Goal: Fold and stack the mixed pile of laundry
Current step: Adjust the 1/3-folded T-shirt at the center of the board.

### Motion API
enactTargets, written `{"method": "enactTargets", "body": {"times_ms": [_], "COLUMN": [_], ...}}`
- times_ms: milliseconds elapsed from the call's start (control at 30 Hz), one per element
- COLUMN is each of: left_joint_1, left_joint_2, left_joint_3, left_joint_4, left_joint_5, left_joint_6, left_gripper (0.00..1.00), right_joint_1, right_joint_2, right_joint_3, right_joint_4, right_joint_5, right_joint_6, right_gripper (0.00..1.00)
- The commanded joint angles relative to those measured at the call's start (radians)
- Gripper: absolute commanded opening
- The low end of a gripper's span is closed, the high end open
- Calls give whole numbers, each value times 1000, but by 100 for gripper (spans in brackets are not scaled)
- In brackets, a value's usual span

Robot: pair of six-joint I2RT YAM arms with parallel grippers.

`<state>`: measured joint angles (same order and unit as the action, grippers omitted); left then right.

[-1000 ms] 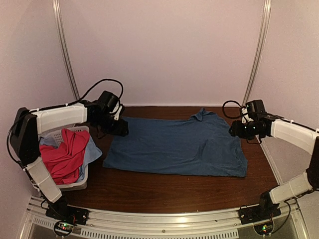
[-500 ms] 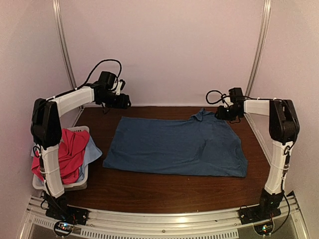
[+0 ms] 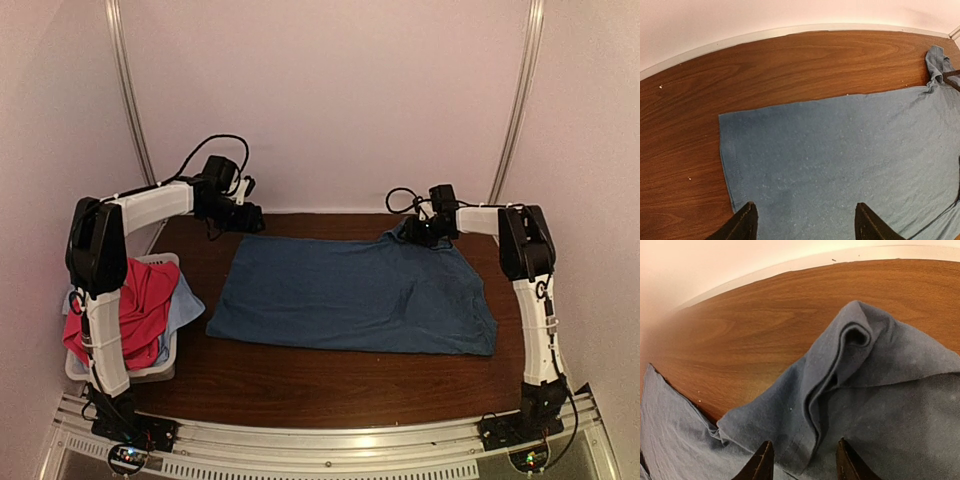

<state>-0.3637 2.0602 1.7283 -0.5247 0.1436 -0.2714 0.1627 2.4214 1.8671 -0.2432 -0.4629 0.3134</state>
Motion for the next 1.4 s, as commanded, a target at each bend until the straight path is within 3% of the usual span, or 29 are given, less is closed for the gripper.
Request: {"method": "enactTargets", "body": {"times_ms": [0,300,667,900,1033,1233,1367], "left_joint_1": [-1,-1,-1,-1,-1,-1,3], "left_joint_2": [-40,-44,-45,-45,-41,-10,23], "left_joint_3": [-17,-24,-26,-26,-28,-17,3], "left_joint_4": [25,26,25,24,31,37,37], "left_joint_5": [12,-4,-9,-16,-18,-16,-11], "left_joint_6": [-13,-17,-13,-14,-16,-21,-23], "left_gripper": [68,68,68,68,68,68,68], "right_joint_1": [4,6,22,23,19,2,-5], "right_joint_2": [26,90,84,86,98,278,348], "right_joint_3": [70,148,137,125,150,384,452], "right_joint_4": [9,-8,-72,56,175,238,319], "right_joint_5": [-4,-42,11,-133,-178,-269,-304], "right_joint_6": [35,61,62,143,211,365,447], "right_gripper": [43,30,30,0,0,0,4]}}
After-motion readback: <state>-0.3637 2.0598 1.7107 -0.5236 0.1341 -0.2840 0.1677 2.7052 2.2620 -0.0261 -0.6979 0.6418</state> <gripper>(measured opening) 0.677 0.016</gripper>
